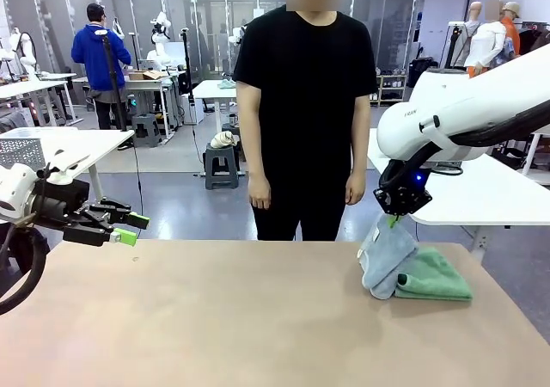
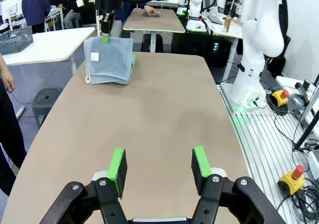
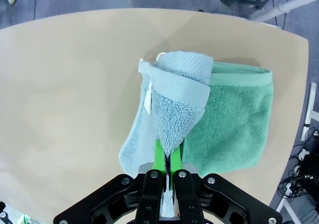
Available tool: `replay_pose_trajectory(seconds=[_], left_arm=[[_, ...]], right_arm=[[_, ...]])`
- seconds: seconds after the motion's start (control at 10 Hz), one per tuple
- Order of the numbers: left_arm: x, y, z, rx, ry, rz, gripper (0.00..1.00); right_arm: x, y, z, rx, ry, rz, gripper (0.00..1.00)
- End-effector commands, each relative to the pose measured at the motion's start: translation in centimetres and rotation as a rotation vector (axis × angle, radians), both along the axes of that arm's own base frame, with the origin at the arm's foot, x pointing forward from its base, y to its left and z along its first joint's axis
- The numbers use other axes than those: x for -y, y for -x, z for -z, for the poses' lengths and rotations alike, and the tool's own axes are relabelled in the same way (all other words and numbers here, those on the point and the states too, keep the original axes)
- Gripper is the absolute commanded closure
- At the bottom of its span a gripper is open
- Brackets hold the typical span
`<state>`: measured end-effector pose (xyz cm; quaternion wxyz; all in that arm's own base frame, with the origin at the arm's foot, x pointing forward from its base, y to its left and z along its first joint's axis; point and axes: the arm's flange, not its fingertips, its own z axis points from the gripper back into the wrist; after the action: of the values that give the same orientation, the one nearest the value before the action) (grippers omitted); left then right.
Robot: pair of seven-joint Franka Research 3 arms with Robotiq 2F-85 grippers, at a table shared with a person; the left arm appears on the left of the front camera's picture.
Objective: Fold the towels and place them in the basket.
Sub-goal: Stack the folded Towel with hook on the right side of the table.
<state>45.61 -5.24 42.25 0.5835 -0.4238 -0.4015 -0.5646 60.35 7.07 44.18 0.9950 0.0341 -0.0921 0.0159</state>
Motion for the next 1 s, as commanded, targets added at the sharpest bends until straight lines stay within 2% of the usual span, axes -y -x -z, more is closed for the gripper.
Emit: replay_pose_trajectory(seconds=[0.0, 0.3, 0.6, 0.9], left_arm=[[0.0, 0.0, -0.2, 0.003, 0.012, -0.004, 0.33], [0.0, 0.0, -0.2, 0.003, 0.012, -0.004, 0.33], [0.0, 0.0, -0.2, 0.003, 0.012, -0.004, 0.33], [0.0, 0.0, -0.2, 0.003, 0.012, -0.004, 0.33]], right_arm=[[1.8, -1.3, 0.4, -0.011, -0.004, -0.057, 0.95], [5.2, -1.6, 1.2, -0.042, -0.003, -0.156, 0.95], [8.4, -2.0, 2.5, -0.072, 0.033, -0.192, 0.95], [9.5, -2.3, 4.9, -0.122, 0.085, -0.187, 0.95]])
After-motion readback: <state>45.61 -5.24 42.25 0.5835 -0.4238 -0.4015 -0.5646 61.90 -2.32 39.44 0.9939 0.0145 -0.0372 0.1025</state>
